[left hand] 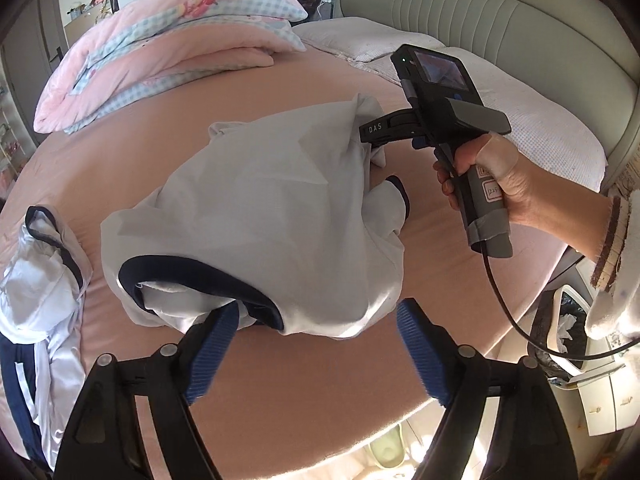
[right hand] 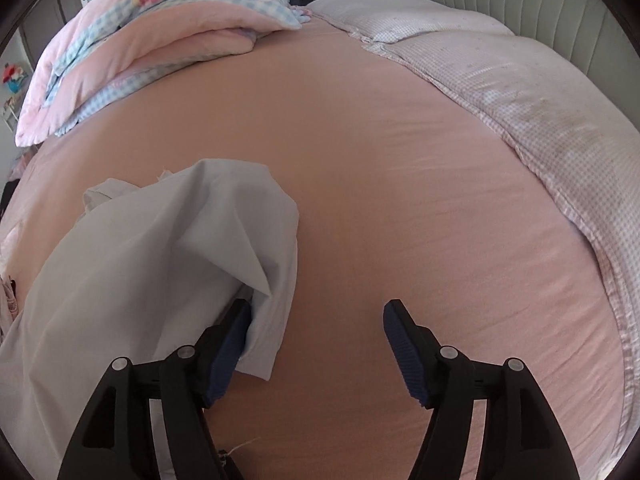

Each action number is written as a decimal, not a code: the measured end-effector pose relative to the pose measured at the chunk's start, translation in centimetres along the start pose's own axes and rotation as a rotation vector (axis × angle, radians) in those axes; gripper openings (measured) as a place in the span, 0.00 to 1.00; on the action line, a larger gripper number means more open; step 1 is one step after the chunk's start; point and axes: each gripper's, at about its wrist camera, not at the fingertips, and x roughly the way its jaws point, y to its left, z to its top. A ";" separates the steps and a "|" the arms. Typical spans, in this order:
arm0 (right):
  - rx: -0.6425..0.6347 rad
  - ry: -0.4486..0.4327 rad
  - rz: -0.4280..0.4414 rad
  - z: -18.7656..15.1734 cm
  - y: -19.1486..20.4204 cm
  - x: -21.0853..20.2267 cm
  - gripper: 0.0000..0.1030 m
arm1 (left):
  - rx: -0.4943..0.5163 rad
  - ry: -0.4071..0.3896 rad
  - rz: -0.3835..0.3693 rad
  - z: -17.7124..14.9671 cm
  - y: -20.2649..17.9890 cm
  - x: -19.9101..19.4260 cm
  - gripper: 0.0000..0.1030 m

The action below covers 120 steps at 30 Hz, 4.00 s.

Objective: Fold clothes

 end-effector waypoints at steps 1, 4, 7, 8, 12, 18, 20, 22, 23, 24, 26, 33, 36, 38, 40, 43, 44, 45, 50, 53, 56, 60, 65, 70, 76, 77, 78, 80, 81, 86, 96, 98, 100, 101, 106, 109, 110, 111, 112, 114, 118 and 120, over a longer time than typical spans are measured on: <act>0.025 0.006 0.018 -0.4 -0.4 -0.1 0.66 | -0.004 -0.002 0.001 -0.1 0.0 -0.1 0.79; 0.061 0.004 0.042 -1.7 -1.2 -1.1 0.67 | -0.027 -0.006 0.001 -0.1 0.6 -0.3 0.79; 0.036 -0.007 0.036 -3.0 -1.2 -2.5 0.68 | -0.055 -0.007 -0.006 -0.2 1.4 -0.4 0.79; 0.017 -0.013 0.029 -3.5 -1.1 -3.1 0.68 | -0.065 -0.008 -0.007 -0.2 1.6 -0.5 0.79; -0.049 -0.042 -0.009 -5.5 -0.2 -5.0 0.68 | -0.094 -0.012 -0.015 -0.3 2.3 -0.7 0.79; -0.106 -0.038 -0.010 -8.1 1.5 -7.6 0.68 | -0.116 -0.035 0.000 -0.4 3.3 -1.5 0.79; -0.132 -0.036 -0.020 -8.8 2.0 -8.4 0.68 | -0.128 -0.042 0.014 -0.4 3.7 -1.6 0.79; -0.163 -0.037 -0.010 -9.1 3.2 -9.0 0.68 | -0.140 -0.050 0.026 -0.5 4.3 -1.8 0.79; -0.172 -0.039 -0.006 -9.5 3.5 -9.4 0.68 | -0.148 -0.053 0.030 -0.5 4.6 -1.9 0.79; -0.179 -0.038 -0.001 -9.9 3.7 -9.9 0.68 | -0.158 -0.055 0.031 -0.5 5.0 -2.0 0.79; -0.194 -0.040 0.006 -10.8 4.3 -10.9 0.68 | -0.180 -0.056 0.032 -0.6 5.8 -2.1 0.79; -0.290 -0.094 0.025 -13.8 6.8 -14.7 0.68 | -0.237 -0.061 0.052 -1.1 8.3 -2.2 0.79; -0.329 -0.106 0.038 -14.9 8.0 -15.8 0.68 | -0.260 -0.069 0.091 -1.5 9.5 -2.3 0.79; -0.348 -0.110 0.046 -15.5 8.7 -16.3 0.68 | -0.280 -0.074 0.110 -1.7 10.4 -2.4 0.79; -0.362 -0.117 0.052 -16.0 9.4 -16.9 0.68 | -0.314 -0.079 0.111 -2.0 11.5 -2.4 0.79; -0.369 -0.120 0.073 -16.5 10.4 -17.4 0.68 | -0.360 -0.079 0.115 -2.5 12.9 -2.1 0.79; -0.370 -0.114 0.089 -16.6 10.8 -17.5 0.68 | -0.369 -0.074 0.117 -2.6 13.3 -1.9 0.79; -0.371 -0.108 0.106 -16.7 11.2 -17.6 0.68 | -0.378 -0.069 0.120 -2.7 13.6 -1.7 0.79; -0.413 -0.098 0.153 -17.7 13.7 -17.8 0.68 | -0.402 -0.040 0.123 -3.6 14.7 -0.6 0.79; -0.426 -0.075 0.167 -18.3 15.0 -17.4 0.68 | -0.415 -0.023 0.125 -4.1 14.9 0.2 0.79; -0.385 -0.010 0.199 -18.7 15.4 -16.3 0.68 | -0.427 -0.013 0.117 -4.3 14.7 1.1 0.79; -0.330 0.035 0.205 -19.2 15.4 -15.3 0.68 | -0.419 -0.014 0.113 -4.1 14.1 2.0 0.79; -0.297 0.046 0.209 -18.8 15.8 -13.9 0.68 | -0.395 -0.006 0.154 -3.2 14.0 3.5 0.79; -0.268 0.011 0.176 -17.2 16.4 -12.8 0.68 | -0.405 0.014 0.184 -2.9 15.2 4.6 0.79; -0.248 -0.078 0.096 -16.3 16.1 -12.8 0.68 | -0.429 -0.002 0.230 -3.2 15.7 4.1 0.78; -0.235 -0.094 0.080 -16.4 15.7 -13.0 0.68 | -0.427 -0.014 0.247 -3.3 15.6 3.8 0.76; -0.221 -0.109 0.056 -16.4 15.2 -13.2 0.68 | -0.423 -0.026 0.268 -3.4 15.6 3.4 0.75; -0.198 -0.139 0.004 -16.4 14.0 -13.6 0.68 | -0.411 -0.039 0.311 -3.5 15.4 2.9 0.75; -0.190 -0.153 -0.023 -16.3 13.4 -13.7 0.68 | -0.406 -0.043 0.320 -3.5 15.4 2.7 0.75; -0.175 -0.190 -0.109 -15.4 11.1 -14.1 0.68 | -0.382 -0.072 0.363 -3.3 14.9 1.8 0.73; -0.272 -0.371 -0.231 -14.2 10.9 -16.7 0.68 | -0.191 -0.246 0.564 -0.7 11.5 -2.5 0.68; -0.284 -0.405 -0.243 -13.7 10.8 -17.6 0.68 | -0.175 -0.274 0.587 -0.2 11.3 -3.6 0.68; -0.293 -0.425 -0.241 -13.2 10.6 -18.7 0.68 | -0.160 -0.299 0.604 0.1 11.3 -4.6 0.68; -0.291 -0.435 -0.237 -13.0 10.5 -19.2 0.68 | -0.154 -0.307 0.613 0.2 11.2 -5.0 0.68; -0.305 -0.518 -0.258 -13.5 10.6 -22.1 0.68 | -0.128 -0.357 0.654 0.1 10.3 -7.4 0.68; -0.341 -0.572 -0.277 -14.2 11.1 -23.8 0.67 | -0.110 -0.379 0.677 -0.2 9.8 -8.9 0.68; -0.345 -0.582 -0.275 -14.4 11.1 -24.4 0.67 | -0.108 -0.383 0.675 -0.3 9.7 -9.4 0.68; -0.352 -0.586 -0.270 -14.6 11.2 -24.9 0.67 | -0.111 -0.383 0.667 -0.4 9.7 -9.9 0.68; -0.358 -0.582 -0.268 -14.7 11.2 -25.1 0.66 | -0.120 -0.384 0.651 -0.6 9.8 -10.3 0.68; -0.369 -0.564 -0.261 -15.1 11.1 -25.4 0.66 | -0.120 -0.367 0.621 -1.2 9.6 -10.2 0.68; -0.376 -0.465 -0.239 -16.2 10.2 -23.7 0.65 | -0.099 -0.312 0.575 -2.7 9.1 -8.7 0.67; -0.375 -0.403 -0.228 -16.8 9.6 -22.4 0.65 | -0.101 -0.268 0.548 -3.8 8.7 -7.6 0.63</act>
